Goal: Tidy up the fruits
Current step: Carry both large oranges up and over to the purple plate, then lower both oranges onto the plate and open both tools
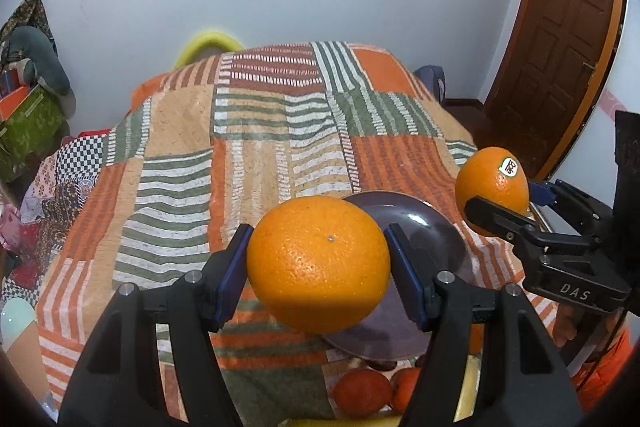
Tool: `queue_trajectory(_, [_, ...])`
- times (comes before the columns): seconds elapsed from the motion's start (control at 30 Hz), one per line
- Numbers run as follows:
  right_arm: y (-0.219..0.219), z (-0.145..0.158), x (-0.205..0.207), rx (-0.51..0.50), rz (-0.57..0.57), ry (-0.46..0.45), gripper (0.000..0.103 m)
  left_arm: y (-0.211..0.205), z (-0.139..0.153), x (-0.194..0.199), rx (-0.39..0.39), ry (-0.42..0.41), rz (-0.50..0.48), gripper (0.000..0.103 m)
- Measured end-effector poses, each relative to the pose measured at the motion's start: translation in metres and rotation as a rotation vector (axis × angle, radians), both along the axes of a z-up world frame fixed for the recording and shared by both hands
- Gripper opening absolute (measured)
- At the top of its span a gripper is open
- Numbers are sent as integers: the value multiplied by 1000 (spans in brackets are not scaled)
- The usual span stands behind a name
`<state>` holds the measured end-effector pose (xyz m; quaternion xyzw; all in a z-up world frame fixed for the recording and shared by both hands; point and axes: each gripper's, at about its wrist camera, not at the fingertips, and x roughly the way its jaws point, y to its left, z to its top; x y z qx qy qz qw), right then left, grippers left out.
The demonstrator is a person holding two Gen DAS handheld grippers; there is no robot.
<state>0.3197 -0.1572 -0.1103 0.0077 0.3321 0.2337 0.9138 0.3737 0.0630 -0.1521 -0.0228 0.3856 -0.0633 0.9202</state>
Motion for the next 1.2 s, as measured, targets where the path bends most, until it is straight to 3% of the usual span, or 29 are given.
queue_trajectory(0.57, [20,-40,48,-75,66,82,68,-11,-52,62,41,129,-32,65])
queue_trajectory(1.2, [26,-74,67,-127,165,190,68,-16,-79,84,37,209,-57,65])
